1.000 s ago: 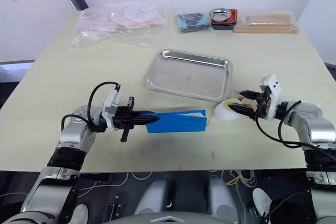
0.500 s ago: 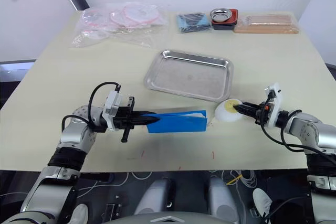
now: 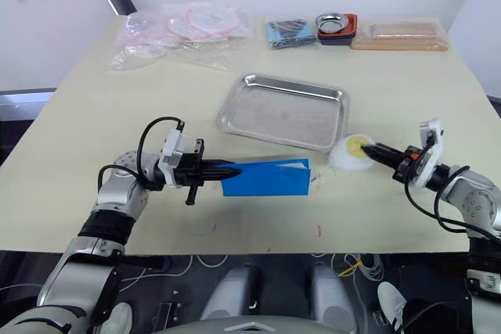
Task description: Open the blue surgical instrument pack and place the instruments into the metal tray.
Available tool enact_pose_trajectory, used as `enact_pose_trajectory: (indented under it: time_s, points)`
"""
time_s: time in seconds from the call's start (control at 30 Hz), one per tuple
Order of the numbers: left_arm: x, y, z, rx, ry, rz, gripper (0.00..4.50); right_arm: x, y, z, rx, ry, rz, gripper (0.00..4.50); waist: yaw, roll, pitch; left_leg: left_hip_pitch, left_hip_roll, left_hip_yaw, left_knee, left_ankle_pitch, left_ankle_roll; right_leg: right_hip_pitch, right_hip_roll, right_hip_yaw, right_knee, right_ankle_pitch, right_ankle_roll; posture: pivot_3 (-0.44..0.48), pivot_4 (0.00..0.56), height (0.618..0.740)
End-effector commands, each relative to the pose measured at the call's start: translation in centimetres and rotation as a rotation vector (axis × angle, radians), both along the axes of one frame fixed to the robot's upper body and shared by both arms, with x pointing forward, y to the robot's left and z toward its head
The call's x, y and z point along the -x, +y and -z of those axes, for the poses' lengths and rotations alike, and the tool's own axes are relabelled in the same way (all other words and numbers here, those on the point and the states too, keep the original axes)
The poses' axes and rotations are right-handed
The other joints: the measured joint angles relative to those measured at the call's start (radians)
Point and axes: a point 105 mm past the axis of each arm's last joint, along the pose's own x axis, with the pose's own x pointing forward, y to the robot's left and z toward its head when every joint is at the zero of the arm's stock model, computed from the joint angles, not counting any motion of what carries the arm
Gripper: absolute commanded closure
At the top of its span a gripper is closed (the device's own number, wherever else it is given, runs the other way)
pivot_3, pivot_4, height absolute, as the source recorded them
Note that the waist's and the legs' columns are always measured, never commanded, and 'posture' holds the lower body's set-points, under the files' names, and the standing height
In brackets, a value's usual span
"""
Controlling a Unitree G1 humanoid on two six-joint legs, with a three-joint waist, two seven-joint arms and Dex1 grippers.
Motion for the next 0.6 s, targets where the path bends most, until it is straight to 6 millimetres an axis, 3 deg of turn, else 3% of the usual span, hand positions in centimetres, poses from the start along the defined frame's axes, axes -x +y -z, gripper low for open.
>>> enact_pose_trajectory:
  time_s: [0.03, 0.33, 0.6]
  points:
    - [0.4, -0.2, 0.7, -0.052, 0.002, 0.059, 4.5, 0.0, -1.7, -3.7, -0.09, -0.115, 0.052, 4.43, 0.003, 0.0, 0.0, 0.0, 0.0, 0.0, 0.0, 0.0, 0.0, 0.0, 0.0, 0.0, 0.0, 0.0, 0.0, 0.0, 0.15, 0.74]
    - [-0.1, -1.3, 1.0, -0.048, -0.01, 0.08, 4.5, 0.3, -1.0, -8.2, -0.325, -0.162, 0.021, 4.43, 0.01, 0.0, 0.0, 0.0, 0.0, 0.0, 0.0, 0.0, 0.0, 0.0, 0.0, 0.0, 0.0, 0.0, 0.0, 0.0, 0.15, 0.74]
    - [-1.5, -2.5, 0.1, -0.058, -0.057, 0.093, 4.5, 0.7, 3.1, -9.0, -0.276, -0.172, -0.113, 4.43, 0.01, 0.0, 0.0, -0.001, -0.001, 0.0, 0.0, 0.0, 0.0, 0.0, 0.0, -0.001, 0.0, 0.0, 0.0, 0.0, 0.15, 0.74]
